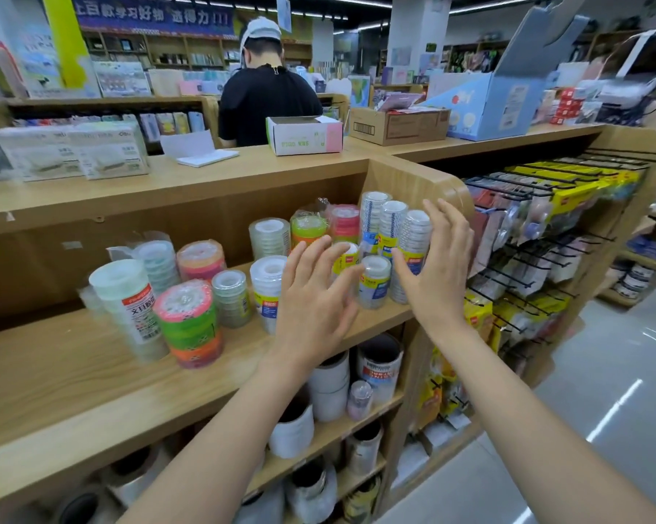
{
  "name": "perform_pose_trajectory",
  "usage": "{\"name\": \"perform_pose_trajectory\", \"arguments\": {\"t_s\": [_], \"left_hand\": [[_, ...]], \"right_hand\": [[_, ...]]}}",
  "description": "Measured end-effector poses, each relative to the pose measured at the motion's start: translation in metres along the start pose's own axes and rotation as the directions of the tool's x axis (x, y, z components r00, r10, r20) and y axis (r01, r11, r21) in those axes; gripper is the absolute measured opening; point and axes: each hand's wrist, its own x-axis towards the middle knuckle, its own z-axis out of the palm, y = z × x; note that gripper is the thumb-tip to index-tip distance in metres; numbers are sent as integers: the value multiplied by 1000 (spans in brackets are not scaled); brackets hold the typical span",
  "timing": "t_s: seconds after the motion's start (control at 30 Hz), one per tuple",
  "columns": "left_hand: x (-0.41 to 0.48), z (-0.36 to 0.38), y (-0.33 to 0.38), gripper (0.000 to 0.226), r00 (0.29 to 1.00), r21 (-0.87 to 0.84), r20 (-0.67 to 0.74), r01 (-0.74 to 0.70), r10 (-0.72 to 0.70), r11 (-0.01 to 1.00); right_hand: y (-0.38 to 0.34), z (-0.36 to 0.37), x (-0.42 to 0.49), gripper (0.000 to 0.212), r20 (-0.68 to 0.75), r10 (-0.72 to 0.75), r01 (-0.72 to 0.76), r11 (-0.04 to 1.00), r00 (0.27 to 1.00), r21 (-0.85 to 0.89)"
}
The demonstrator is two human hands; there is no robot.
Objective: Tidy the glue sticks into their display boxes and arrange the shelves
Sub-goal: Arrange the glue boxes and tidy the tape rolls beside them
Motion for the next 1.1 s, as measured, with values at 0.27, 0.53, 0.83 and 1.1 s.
{"name": "perform_pose_trajectory", "arguments": {"t_s": [0.27,0.53,0.83,1.1], "left_hand": [[-25,-48,-27,52,929,347,-19,352,-369,869],[-50,-68,-65,41,888,458,138,335,-438,824],[-48,-76,-82,34,910,350,169,303,-378,886],[-28,-76,-82,36,907,294,232,278,-351,914]], "right_hand": [[-44,31,-3,44,273,-233,125,924,933,362],[-86,67,-12,75,601,-362,60,885,713,462],[-98,70,1,54,577,-246,62,946,779,318],[-92,79,25,51,583,-156,54,981,797,188]]}}
